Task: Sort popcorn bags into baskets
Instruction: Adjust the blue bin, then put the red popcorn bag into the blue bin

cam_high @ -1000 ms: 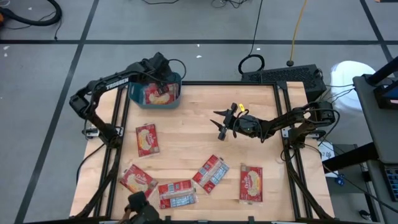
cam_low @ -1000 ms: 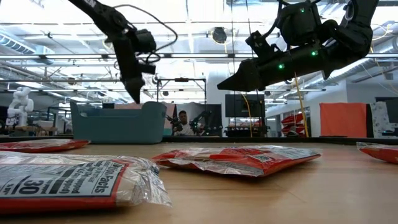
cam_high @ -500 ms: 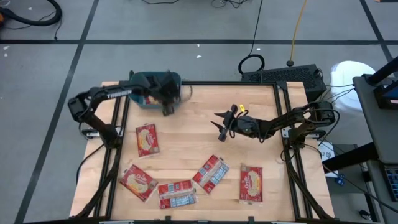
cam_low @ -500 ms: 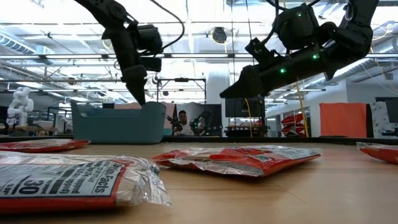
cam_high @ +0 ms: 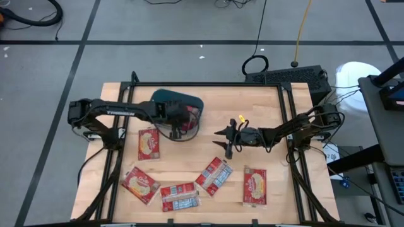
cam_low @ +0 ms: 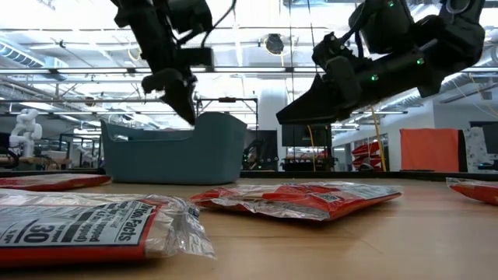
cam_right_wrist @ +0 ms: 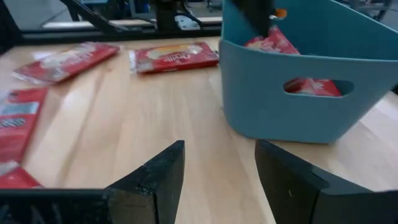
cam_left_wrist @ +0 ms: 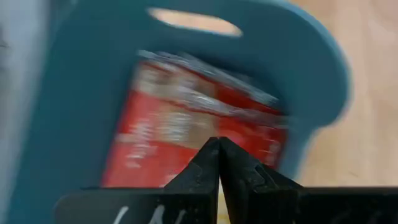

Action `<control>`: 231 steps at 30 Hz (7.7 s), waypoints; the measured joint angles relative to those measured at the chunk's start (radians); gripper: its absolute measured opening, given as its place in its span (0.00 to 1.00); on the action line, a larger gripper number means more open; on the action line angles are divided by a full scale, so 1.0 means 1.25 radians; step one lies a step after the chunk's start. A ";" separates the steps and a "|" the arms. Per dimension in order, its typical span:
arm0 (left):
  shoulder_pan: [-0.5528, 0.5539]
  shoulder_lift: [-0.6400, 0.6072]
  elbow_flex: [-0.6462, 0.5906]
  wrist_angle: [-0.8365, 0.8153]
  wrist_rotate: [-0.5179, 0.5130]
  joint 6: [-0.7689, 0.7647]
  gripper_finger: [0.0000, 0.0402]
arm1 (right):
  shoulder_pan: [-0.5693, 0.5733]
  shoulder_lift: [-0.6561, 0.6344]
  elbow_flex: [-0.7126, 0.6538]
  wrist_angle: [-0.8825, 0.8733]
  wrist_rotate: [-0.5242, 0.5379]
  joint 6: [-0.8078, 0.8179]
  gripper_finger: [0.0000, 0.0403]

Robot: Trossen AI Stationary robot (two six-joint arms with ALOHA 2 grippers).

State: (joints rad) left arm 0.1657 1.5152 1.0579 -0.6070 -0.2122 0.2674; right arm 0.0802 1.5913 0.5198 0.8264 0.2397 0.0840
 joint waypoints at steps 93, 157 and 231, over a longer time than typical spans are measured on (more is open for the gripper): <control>0.144 -0.275 -0.633 0.529 -0.317 -0.372 0.04 | -0.221 0.349 0.402 -0.012 -0.194 -0.128 0.04; 0.150 -0.294 -0.630 0.603 -0.227 -0.522 0.04 | -0.150 0.331 0.401 -0.085 -0.190 -0.058 0.04; -0.639 0.071 -0.383 0.932 -0.352 -0.303 0.08 | 0.422 0.359 0.488 -0.449 0.307 -0.044 0.00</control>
State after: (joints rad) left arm -0.6331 1.6035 0.5793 0.5579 -0.6527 -0.1114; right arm 0.6073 2.0406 1.1294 0.2650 0.6237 0.0285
